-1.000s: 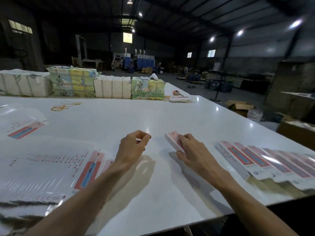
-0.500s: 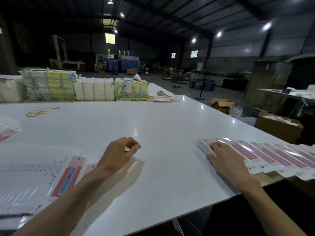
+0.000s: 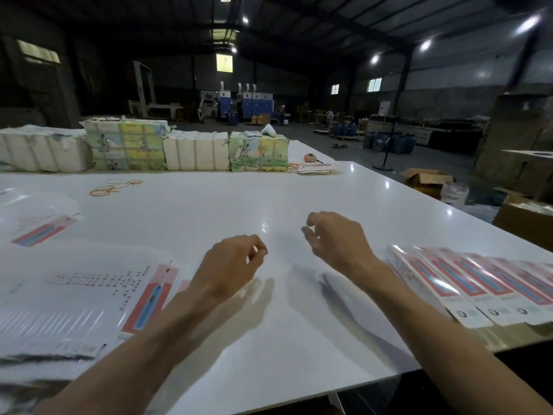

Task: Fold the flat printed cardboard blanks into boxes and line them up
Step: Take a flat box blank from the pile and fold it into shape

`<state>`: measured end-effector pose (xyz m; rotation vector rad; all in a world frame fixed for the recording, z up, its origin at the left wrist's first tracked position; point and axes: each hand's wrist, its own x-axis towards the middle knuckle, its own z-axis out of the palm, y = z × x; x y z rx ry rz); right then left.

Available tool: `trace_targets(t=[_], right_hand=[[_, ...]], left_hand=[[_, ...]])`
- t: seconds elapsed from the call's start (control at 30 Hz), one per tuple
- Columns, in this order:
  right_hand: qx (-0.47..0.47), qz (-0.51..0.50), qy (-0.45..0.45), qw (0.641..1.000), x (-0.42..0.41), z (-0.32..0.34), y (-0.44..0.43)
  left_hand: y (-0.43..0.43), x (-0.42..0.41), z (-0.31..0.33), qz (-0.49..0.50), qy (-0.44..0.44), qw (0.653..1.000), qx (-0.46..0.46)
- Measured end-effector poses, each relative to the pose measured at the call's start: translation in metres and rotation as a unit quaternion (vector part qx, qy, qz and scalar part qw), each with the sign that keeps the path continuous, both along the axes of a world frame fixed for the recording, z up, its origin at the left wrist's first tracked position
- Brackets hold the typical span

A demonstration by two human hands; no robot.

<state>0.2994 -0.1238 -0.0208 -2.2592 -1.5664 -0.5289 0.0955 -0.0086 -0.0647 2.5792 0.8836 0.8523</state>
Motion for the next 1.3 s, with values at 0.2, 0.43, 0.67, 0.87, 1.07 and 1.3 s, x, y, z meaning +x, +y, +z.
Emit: trace_targets(t=[0.2, 0.43, 0.67, 0.87, 1.07, 1.3], right_hand=[[-0.018, 0.047, 0.043, 0.998, -0.033, -0.039, 0.057], [0.01, 0.094, 0.142, 0.985, -0.02, -0.059, 0.06], [0.021, 0.115, 0.184, 0.976, -0.02, -0.056, 0.066], [0.03, 0.125, 0.197, 0.972, -0.019, -0.057, 0.064], [0.111, 0.166, 0.209, 0.957, -0.02, -0.052, 0.065], [0.287, 0.242, 0.186, 0.908, -0.015, -0.042, 0.068]], left_hand=[[0.014, -0.016, 0.034, 0.107, 0.05, 0.993, -0.025], [0.024, -0.076, 0.085, 0.242, 0.381, 0.889, -0.074], [0.021, -0.095, 0.068, 0.293, 0.483, 0.82, -0.091], [0.04, -0.106, 0.077, 0.237, 0.363, 0.885, -0.169], [0.045, -0.074, 0.094, 0.015, -0.001, 0.928, -0.373], [0.021, -0.002, 0.047, -0.126, -0.1, 0.843, -0.513]])
